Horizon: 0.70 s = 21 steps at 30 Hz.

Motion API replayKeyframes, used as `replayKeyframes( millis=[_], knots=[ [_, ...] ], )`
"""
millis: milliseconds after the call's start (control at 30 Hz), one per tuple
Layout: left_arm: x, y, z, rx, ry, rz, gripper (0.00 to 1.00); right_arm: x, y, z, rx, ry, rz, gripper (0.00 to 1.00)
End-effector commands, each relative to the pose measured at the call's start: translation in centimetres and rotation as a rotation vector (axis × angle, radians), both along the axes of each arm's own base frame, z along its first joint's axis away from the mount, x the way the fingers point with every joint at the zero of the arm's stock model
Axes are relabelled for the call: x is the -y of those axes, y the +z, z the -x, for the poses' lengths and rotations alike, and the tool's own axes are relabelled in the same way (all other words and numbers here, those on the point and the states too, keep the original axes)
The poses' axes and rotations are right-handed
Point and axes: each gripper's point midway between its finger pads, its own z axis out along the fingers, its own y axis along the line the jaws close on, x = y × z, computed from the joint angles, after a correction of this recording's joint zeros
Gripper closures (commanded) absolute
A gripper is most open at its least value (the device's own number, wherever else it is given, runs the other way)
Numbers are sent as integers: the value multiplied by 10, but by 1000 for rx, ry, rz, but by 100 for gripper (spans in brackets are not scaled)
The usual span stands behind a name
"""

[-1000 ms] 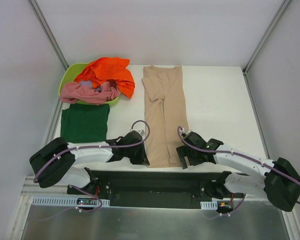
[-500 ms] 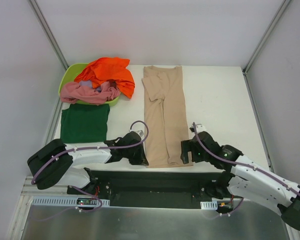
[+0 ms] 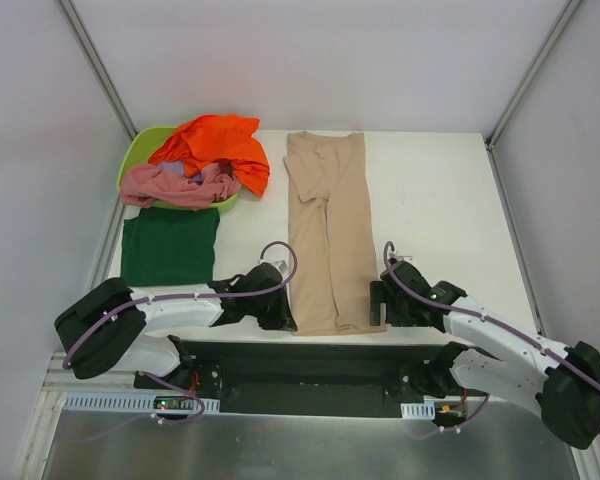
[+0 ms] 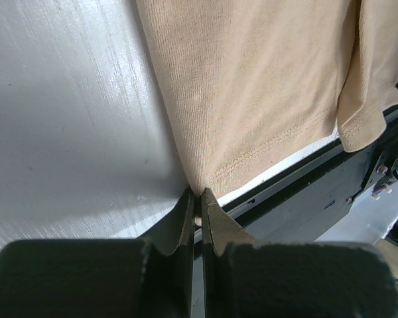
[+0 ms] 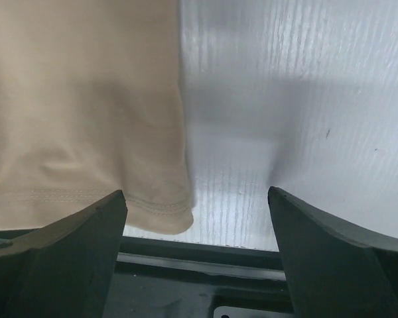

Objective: Fold and stack the t-shirts
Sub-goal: Grab the bottom of the folded rectangular tshirt with both arms

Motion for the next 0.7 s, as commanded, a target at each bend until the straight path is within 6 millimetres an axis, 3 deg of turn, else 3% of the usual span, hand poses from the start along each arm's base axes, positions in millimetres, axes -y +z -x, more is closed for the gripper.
replayKeyframes(
  millis=[0, 200, 333, 433, 667],
  knots=[
    [-30, -27, 12, -24, -8, -147, 100, -2, -12, 12, -96, -23, -14, 13],
    [-31, -28, 13, -27, -3, -151, 100, -8, -15, 21, -133, -36, -66, 29],
    [-31, -28, 12, -27, -2, -150, 100, -8, -18, 22, -135, -49, -76, 45],
    [-31, -27, 12, -23, -2, -148, 100, -12, -22, 22, -142, -42, -90, 48],
    [-34, -27, 13, -27, 15, -147, 100, -15, -28, 40, -247, -50, -107, 84]
  ],
)
